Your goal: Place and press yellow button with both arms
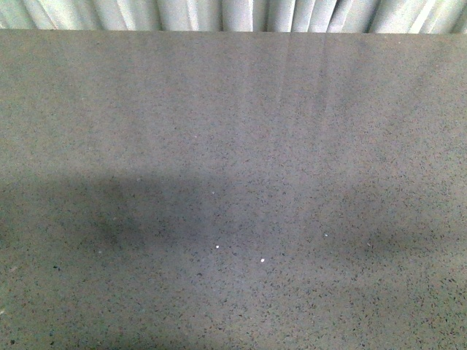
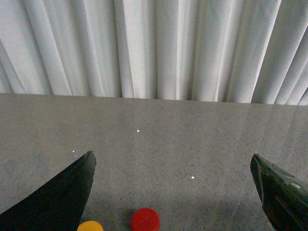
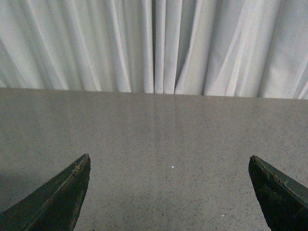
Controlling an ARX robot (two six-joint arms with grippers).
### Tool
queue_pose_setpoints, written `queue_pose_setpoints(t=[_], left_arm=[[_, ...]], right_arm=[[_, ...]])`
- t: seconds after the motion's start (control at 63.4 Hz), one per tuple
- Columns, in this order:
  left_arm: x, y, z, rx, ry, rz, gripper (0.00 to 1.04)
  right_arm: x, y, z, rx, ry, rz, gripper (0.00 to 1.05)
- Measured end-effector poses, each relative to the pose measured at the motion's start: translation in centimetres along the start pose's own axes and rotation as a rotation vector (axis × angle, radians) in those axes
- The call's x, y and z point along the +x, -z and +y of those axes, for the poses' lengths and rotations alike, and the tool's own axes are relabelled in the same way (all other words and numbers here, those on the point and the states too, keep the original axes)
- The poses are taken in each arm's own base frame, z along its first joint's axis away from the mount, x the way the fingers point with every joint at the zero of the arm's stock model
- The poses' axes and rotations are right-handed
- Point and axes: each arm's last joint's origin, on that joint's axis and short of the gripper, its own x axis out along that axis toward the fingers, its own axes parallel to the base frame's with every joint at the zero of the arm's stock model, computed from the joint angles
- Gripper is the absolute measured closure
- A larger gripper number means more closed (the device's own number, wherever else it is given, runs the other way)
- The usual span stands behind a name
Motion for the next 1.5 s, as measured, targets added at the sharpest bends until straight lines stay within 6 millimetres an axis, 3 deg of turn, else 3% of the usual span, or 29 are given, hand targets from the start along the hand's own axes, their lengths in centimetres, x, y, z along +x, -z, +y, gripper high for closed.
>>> queue_pose_setpoints(t=[0.537, 0.631, 0.663, 0.726, 0.868, 0.963, 1.057, 1.247, 1.499], left_arm=[[0.0, 0.0, 0.0, 0.000, 0.001, 0.000, 0.09], [0.1, -0.2, 0.2, -0.017, 0.238, 0.280, 0.09], [0.5, -0.6, 0.5, -0.059, 0.326, 0.371, 0.09], [1.8, -1.4, 1.4, -0.098, 0.390, 0.381, 0.09], [6.3, -3.1, 4.5, -0.046, 0.289, 0.284, 0.09], [9.4, -1.6, 7.3, -0.030, 0.194, 0.269, 0.09], [10.8, 1.7, 9.9, -0.057, 0.126, 0.323, 0.09], [9.8, 6.1, 13.7, -0.102, 0.046, 0.417, 0.09], [8.7, 7.3, 16.6, -0.077, 0.016, 0.419, 0.09]], right_arm=[[0.0, 0.0, 0.0, 0.000, 0.000, 0.000, 0.09], [0.0, 0.0, 0.0, 0.000, 0.000, 0.000, 0.09], [0.0, 0.0, 0.0, 0.000, -0.003, 0.000, 0.09], [0.0, 0.0, 0.0, 0.000, -0.002, 0.000, 0.09], [0.0, 0.0, 0.0, 0.000, -0.002, 0.000, 0.09], [0.0, 0.0, 0.0, 0.000, -0.002, 0.000, 0.09], [0.0, 0.0, 0.0, 0.000, -0.002, 0.000, 0.09], [0.0, 0.0, 0.0, 0.000, -0.002, 0.000, 0.09], [0.0, 0.0, 0.0, 0.000, -0.002, 0.000, 0.09]])
